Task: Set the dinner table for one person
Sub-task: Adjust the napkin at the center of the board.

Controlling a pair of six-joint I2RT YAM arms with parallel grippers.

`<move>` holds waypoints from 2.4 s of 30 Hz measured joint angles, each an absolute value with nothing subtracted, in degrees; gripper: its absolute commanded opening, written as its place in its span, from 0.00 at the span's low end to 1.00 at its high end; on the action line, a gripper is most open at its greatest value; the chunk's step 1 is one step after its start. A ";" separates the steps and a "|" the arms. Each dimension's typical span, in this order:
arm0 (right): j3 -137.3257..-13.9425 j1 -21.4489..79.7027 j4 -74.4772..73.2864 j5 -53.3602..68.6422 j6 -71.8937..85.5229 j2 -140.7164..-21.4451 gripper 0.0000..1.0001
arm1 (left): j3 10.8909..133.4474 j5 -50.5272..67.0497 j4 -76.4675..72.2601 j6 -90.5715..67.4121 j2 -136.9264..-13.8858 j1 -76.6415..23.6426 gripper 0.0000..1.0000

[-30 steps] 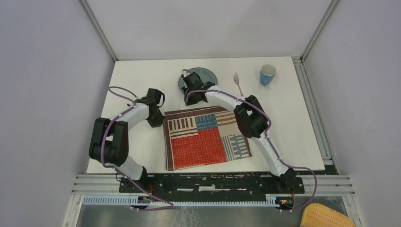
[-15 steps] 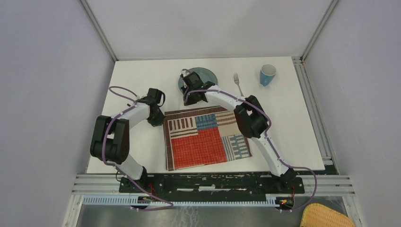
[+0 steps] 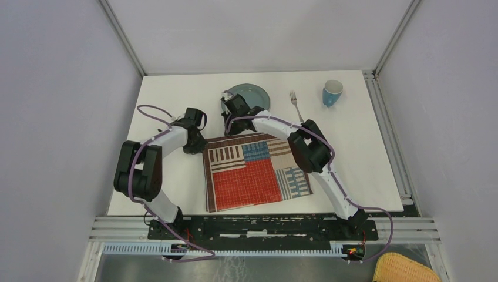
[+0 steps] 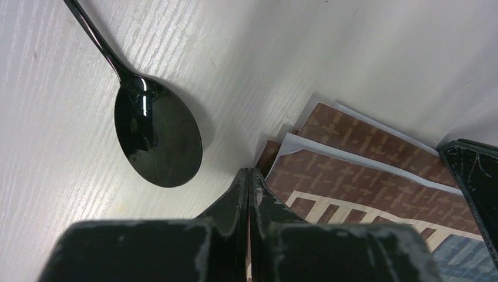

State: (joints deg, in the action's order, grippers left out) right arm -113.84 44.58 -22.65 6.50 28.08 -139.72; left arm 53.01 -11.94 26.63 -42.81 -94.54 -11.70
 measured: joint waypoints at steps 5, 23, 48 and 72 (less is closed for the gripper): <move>-113.25 45.25 -21.06 6.70 28.34 -139.72 0.00 | 53.36 -11.92 26.63 -42.78 -94.85 -11.77 0.02; -107.15 45.71 -18.15 7.49 29.56 -136.51 0.00 | 56.07 -11.92 25.61 -42.78 -97.45 -12.03 0.02; -106.67 45.41 -23.68 -0.08 26.63 -132.38 0.33 | 64.73 -17.41 31.31 -38.52 -89.23 -13.39 0.11; -77.95 42.61 -24.51 -8.54 32.21 -105.10 0.34 | 48.60 -11.64 34.09 -39.18 -69.58 -18.50 0.06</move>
State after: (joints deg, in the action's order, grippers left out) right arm -77.95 42.61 -24.51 -8.54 32.21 -105.10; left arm 48.60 -11.64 34.09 -39.18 -69.58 -18.50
